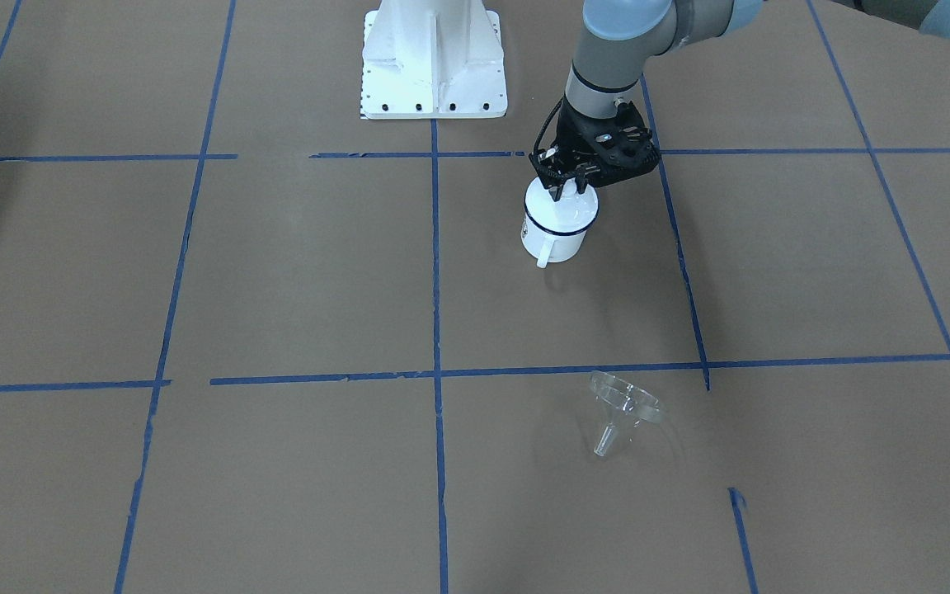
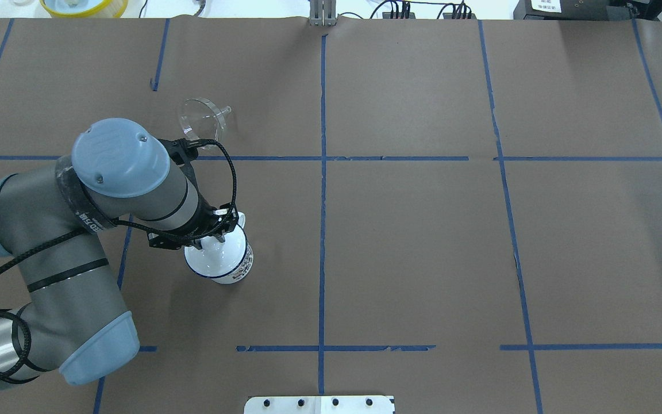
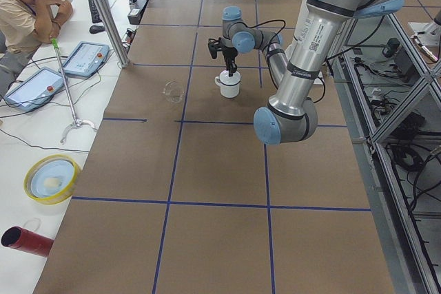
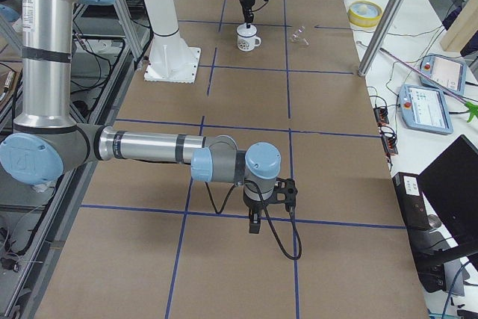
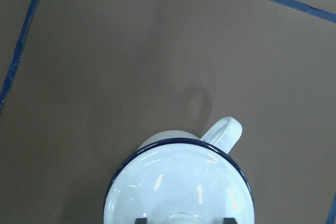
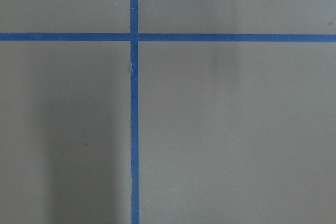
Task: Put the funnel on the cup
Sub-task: 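Grasp the white lid's knob with the left gripper and lift it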
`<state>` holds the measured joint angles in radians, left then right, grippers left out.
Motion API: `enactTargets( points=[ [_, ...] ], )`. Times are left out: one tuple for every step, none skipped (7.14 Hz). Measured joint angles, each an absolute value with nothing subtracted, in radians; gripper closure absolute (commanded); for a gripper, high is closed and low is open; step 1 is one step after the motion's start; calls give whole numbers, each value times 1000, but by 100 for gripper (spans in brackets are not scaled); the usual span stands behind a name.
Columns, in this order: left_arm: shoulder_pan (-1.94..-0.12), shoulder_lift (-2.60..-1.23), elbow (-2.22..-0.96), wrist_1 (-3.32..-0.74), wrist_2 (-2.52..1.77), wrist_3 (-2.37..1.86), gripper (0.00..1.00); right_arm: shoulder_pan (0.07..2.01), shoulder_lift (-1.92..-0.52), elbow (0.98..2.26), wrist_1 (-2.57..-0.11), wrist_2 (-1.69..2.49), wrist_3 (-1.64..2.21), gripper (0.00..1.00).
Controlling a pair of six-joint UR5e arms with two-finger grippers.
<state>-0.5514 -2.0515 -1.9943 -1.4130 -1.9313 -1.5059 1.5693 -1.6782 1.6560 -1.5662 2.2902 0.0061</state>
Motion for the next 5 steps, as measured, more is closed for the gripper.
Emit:
enactTargets(
  points=[
    [-554,-2052,-2001,-1396,-1932,-1511,100,1569,-1678,1656,-1566,2290,6,0],
    [-558,-2055,-2020,-1358,-1932,-1513,100,1569,-1678,1656,-1566,2290,6,0],
    [-561,-2060,-2054,-1304,-1933,-1514,100,1569,-1678,1657,-1566,2290,6,0],
    [-575,-2062,-2098,-1259,-1933,-1514,100,1569,-1678,1657,-1566,2290,6,0],
    [-608,-2059,-2140,-1233,-1934,-1510,100,1569,-1678,1657,-1566,2290,6,0]
  ],
)
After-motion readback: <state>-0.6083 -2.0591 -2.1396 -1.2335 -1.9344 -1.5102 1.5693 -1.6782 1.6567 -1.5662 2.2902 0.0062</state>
